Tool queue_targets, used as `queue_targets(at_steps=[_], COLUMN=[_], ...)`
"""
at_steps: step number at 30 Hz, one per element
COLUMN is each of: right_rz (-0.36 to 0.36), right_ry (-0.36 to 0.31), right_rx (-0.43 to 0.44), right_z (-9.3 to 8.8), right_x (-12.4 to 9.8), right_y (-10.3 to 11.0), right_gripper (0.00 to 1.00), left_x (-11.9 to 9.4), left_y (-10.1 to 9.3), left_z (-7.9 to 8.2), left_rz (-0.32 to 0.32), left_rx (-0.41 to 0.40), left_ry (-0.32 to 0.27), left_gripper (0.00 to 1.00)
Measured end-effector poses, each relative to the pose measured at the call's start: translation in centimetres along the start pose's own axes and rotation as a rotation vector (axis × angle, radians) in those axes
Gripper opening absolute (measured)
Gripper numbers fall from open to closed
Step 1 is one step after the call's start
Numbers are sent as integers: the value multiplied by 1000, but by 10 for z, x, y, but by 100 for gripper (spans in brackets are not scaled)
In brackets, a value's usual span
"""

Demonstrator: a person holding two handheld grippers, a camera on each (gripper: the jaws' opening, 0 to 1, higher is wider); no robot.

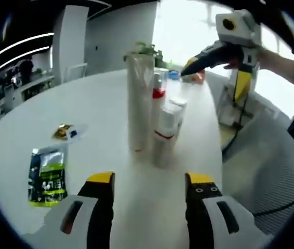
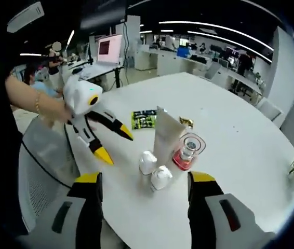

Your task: Arrange the skincare products in the storage area until every visible bottle or jar stands upright without overlapping.

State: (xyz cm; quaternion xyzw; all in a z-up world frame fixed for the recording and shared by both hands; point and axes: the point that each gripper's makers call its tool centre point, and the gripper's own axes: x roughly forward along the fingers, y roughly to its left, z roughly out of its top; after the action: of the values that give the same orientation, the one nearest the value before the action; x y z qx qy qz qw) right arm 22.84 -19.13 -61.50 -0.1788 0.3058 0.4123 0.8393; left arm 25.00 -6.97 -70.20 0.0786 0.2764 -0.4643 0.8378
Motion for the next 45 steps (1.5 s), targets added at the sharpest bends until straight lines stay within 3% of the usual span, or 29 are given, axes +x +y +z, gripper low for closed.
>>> queue_targets(at_steps=[7,12,18,21,28,34,37,40,45], right_rz=[6,-2,10,-13,-21,-25,-85,-78,-85], right_ry=[-23,-21,-39,-52,-84,-87,-82,-100,-75], right_rx=[29,41,88,108,178,215,224,264,237], right_z=[-7,-14,-17,-19,-25,-35,-41,-44,-54], right_x=[0,3,2,0,-7,-8,-11,-14,-14], right_y=[12,17,23,22,26,29,23,27,34], right_gripper=[83,96,99,99,99,100,100,100,100], left_x=[-32,-55,-80,-95,-125,-145,-155,-163,-173], left_y=[4,1,0,-4,5,8,9,5,-1], left_z=[-6,-7,-7,3,4,4,0,-2,-9], left_rz=[81,123,146,160,208,251,272,285,297], left_rx=[-81,-136,-201,-259,-321,-342,-344,-336,-341], left_ry=[3,-22,-59,-102,-133,-153,-158,-172,-171], left_gripper=[62,68,70,74,85,94,96,99,99])
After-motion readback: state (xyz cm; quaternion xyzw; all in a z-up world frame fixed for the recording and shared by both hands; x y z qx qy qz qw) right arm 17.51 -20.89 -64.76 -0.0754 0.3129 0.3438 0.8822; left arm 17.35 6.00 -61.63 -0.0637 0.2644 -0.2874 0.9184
